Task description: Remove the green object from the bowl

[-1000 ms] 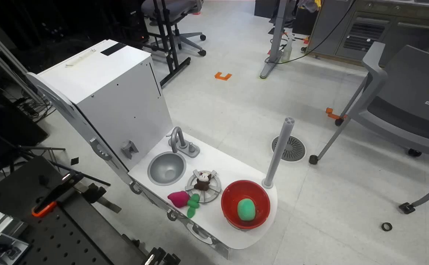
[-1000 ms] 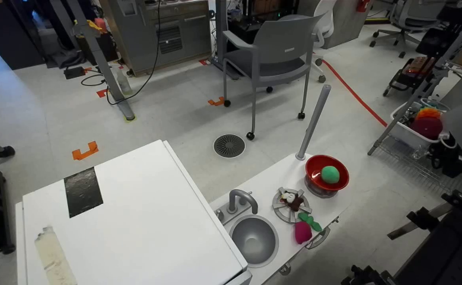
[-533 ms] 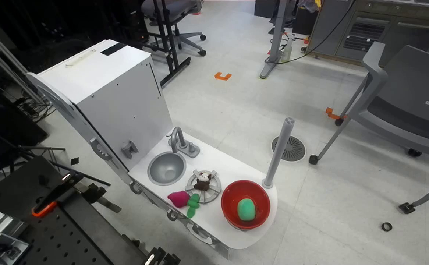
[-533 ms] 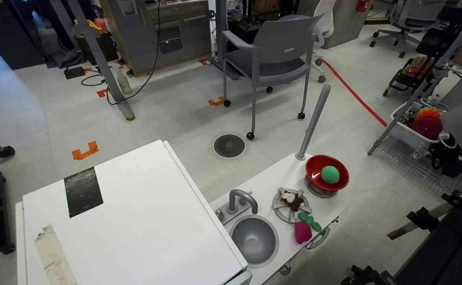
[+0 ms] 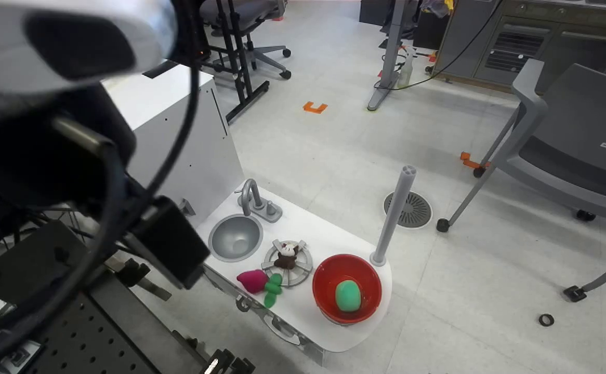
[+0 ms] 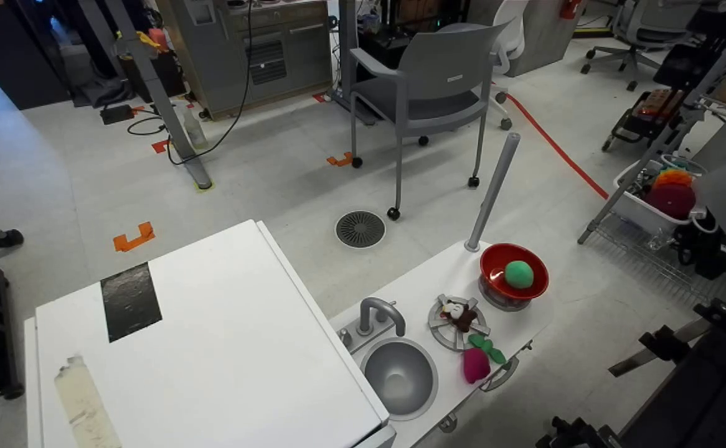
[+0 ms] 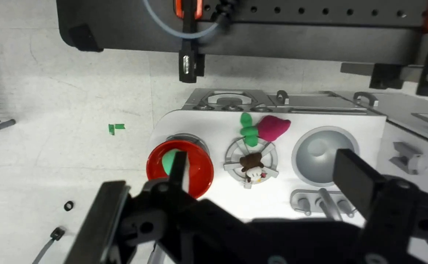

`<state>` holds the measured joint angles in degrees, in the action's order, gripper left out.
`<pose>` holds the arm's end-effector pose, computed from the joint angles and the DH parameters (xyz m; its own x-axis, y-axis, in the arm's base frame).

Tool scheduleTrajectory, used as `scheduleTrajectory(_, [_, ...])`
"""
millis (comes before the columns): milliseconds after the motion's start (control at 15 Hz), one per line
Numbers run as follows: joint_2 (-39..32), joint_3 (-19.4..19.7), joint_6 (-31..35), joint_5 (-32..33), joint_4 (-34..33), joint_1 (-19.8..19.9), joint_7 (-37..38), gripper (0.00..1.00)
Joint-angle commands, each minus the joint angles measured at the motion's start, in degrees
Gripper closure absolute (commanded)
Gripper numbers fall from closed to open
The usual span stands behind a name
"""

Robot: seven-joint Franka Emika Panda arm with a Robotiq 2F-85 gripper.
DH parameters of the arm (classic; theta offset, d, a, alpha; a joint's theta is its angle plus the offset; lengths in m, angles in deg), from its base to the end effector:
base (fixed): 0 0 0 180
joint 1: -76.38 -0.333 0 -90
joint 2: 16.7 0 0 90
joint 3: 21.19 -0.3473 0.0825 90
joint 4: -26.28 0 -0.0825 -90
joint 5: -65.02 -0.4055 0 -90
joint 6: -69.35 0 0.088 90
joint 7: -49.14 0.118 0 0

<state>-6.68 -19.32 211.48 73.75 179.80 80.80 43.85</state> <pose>0.4110 -0.0453 0.2924 0.9940 0.1028 -0.0364 0.1055 -0.9911 0.0816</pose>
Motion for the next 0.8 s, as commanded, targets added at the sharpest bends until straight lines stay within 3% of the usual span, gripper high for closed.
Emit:
scheduleTrajectory(0, [-13.7, 1.36, 8.29, 5.71, -6.5, 2.64, 5.93, 0.0])
scheduleTrajectory(333, [-29.93, 6.58, 12.84, 9.2, -17.3, 1.31, 13.76, 0.0])
scheduleTrajectory(533, [-40.38, 6.47, 13.75, 2.8, -25.34, 2.07, 13.44, 0.0])
scheduleTrajectory(733, [-49.39, 3.68, 15.37, -5.6, -33.14, 4.68, 11.66, 0.0])
